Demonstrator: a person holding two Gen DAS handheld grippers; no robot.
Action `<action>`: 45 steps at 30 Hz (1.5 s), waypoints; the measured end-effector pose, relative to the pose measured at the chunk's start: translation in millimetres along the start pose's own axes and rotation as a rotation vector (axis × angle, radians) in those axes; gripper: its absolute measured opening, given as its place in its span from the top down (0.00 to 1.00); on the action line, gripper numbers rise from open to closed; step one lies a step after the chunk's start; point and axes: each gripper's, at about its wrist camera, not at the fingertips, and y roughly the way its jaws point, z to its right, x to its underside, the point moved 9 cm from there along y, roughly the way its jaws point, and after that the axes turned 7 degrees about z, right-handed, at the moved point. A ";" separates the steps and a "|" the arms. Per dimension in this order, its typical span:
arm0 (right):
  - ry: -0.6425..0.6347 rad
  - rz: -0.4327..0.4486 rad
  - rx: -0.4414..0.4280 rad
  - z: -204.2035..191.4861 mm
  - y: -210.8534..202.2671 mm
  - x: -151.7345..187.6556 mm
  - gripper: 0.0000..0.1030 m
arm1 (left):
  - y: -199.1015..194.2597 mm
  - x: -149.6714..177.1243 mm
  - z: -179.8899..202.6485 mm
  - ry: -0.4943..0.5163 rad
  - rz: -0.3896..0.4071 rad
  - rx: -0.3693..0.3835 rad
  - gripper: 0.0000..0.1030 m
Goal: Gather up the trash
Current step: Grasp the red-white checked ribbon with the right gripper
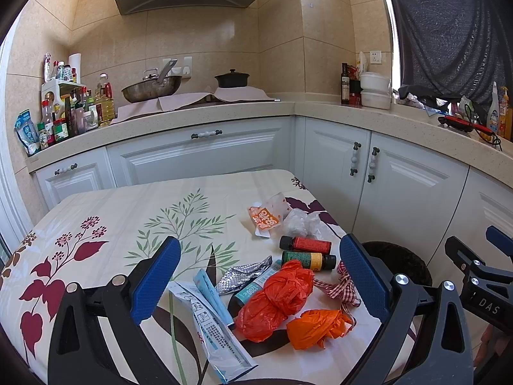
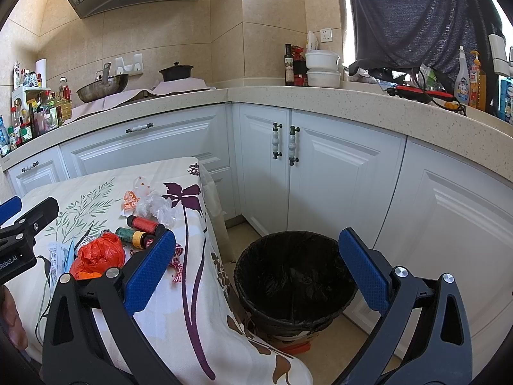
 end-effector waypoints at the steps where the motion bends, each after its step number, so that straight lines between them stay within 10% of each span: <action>1: 0.000 0.000 0.000 -0.1 0.2 0.2 0.04 | 0.2 -0.2 0.2 0.000 -0.001 0.000 0.06; 29: -0.099 -0.059 -0.212 -90.5 6.7 29.9 0.05 | -2.7 56.4 -89.1 -0.015 -0.136 -0.165 0.06; 34: -0.076 -0.072 -0.192 -86.9 24.9 26.1 0.24 | -1.2 62.7 -106.9 -0.044 -0.157 -0.194 0.06; 45: -0.110 -0.194 -0.178 -102.1 69.3 48.4 0.24 | -1.4 68.4 -117.2 -0.064 -0.170 -0.206 0.06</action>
